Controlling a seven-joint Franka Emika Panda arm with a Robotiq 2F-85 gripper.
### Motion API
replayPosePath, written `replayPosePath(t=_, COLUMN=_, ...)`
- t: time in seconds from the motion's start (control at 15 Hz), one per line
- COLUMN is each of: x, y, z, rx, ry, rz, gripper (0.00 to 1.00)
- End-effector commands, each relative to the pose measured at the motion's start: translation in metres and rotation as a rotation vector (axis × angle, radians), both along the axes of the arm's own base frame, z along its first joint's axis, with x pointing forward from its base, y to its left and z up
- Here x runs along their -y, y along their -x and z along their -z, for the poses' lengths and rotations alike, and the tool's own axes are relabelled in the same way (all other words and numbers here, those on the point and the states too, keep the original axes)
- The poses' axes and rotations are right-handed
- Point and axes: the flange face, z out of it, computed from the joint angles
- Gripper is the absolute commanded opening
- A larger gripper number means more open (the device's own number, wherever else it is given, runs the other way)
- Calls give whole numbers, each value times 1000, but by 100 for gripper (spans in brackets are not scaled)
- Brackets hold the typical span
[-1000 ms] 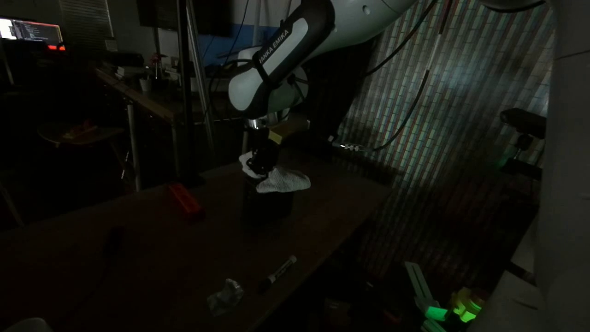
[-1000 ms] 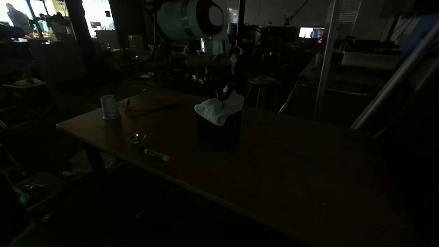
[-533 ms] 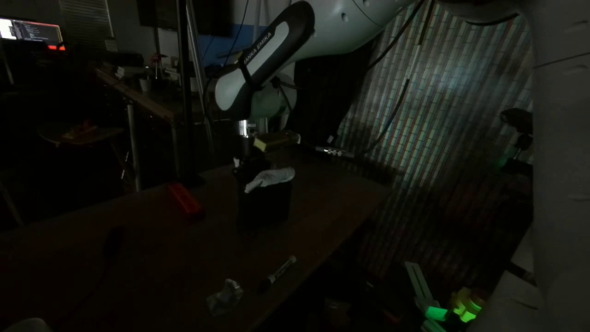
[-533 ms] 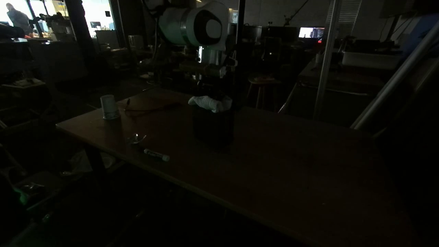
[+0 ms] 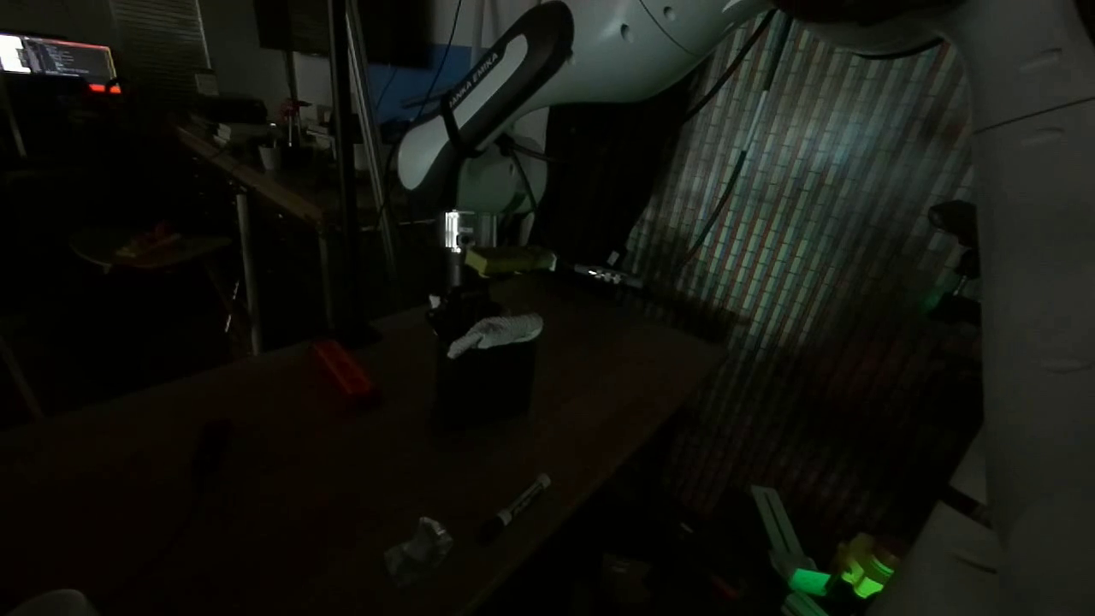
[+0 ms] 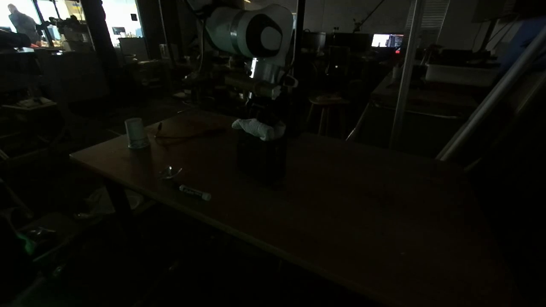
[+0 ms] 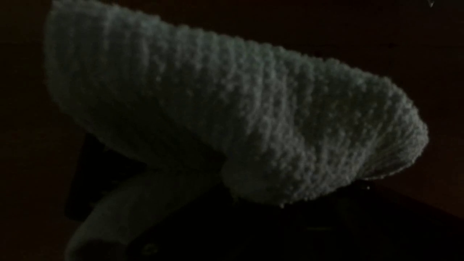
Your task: Stuff the towel into the box
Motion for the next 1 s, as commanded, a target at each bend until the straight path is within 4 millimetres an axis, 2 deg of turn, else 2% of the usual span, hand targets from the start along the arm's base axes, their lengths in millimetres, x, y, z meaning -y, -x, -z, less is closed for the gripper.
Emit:
replayPosePath(t=0.0, x=4, y=-1, z=-11, rx=24, ry=2, rz=11, gripper=36)
replayPosePath(t=0.53, x=4, y=10, z=-116, rx=195, ry=140, rz=-65, gripper=95)
replayPosePath(t=0.6, x=3, y=11, z=-126, rx=209, ry=153, rz=-69, gripper=99)
replayPosePath(t=0.67, x=2, y=11, z=-133, rx=219, ry=163, rz=-72, gripper=60)
replayPosePath(t=0.73, x=1, y=12, z=-137, rx=224, ry=173, rz=-78, gripper=65)
replayPosePath(t=0.8, x=0, y=13, z=-140, rx=229, ry=183, rz=-75, gripper=64)
replayPosePath(t=0.93, x=-2, y=14, z=-138, rx=226, ry=204, rz=-62, gripper=51)
